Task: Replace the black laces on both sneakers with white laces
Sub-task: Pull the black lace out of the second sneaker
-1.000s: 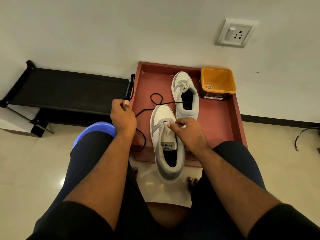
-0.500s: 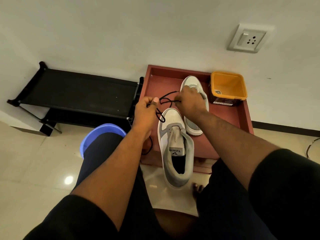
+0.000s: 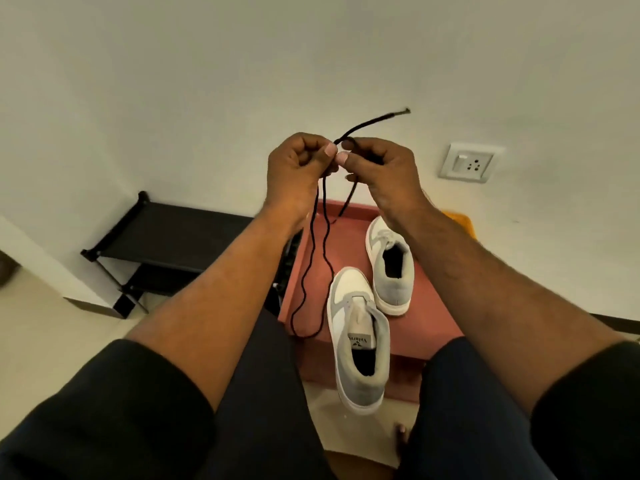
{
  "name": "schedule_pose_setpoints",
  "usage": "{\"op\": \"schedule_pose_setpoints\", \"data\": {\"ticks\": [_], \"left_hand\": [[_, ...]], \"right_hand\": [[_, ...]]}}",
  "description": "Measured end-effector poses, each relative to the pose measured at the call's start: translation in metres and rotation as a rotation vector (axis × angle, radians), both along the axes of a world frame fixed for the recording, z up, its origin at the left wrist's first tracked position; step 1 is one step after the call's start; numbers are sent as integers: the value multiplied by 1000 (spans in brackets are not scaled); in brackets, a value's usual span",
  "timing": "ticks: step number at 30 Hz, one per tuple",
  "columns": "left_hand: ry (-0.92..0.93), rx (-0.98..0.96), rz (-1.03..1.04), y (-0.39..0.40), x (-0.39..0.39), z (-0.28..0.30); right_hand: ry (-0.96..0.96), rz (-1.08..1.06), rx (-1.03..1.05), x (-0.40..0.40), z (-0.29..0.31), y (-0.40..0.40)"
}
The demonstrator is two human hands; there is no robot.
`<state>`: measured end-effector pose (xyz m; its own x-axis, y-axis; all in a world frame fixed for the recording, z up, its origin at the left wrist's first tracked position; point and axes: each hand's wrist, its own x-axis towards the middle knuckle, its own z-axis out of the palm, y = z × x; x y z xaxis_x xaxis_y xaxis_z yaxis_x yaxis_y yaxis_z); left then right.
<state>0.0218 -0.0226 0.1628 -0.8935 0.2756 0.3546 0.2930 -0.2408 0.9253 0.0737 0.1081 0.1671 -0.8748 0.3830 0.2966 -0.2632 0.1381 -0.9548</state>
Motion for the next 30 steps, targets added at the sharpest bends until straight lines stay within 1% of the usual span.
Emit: {"op": "schedule_pose_setpoints", "data": {"ticks": [2,4,7,9,10,11,12,13,14,15,16,17,19,21,23,24,28,30], "left_hand": [[-8,73,-11,-9,-1,32],[-3,134,-33,-23,0,67],[63,146,-24,-46,-1,112],[127,154,59,-70,-6,136],[154,167,116,-87,-11,145],[181,184,168,-105,-17,152],[204,189,208,-123,-22,156],[223,171,239,-143,-28,155],[229,117,256,-161,-32,149],[215,36,265,-176,-37,137],[181,-67,272,-188,-38,119],[134,-184,272,-196,-39,96],[30,-395,243,-210,-40,40],[-57,-525,191,-219,-38,-13],[-118,-570,184,-227,-39,-53],[-146,-575,195,-229,-40,-68],[-213,-591,239,-237,-54,-119],[-234,-626,222,-239,-62,-142]], "right_hand": [[-36,116,-64,0,12,-10],[-152,307,-61,-1,18,-28],[-299,535,43,-7,11,-66],[-338,566,189,-12,2,-87],[-351,548,284,-15,-2,-93],[-369,517,425,-19,-9,-97],[-414,490,638,-23,-14,-96],[-479,457,902,-29,-18,-96],[-538,397,1149,-35,-19,-96],[-573,355,1270,-40,-18,-99],[-574,365,1271,-47,-15,-104],[-572,392,1226,-52,-8,-109],[-529,428,1087,-65,1,-127],[-504,462,890,-76,1,-146],[-523,494,679,-84,-6,-164],[-533,500,623,-89,-13,-171],[-571,541,542,-109,-60,-194],[-587,545,538,-116,-85,-201]]}}
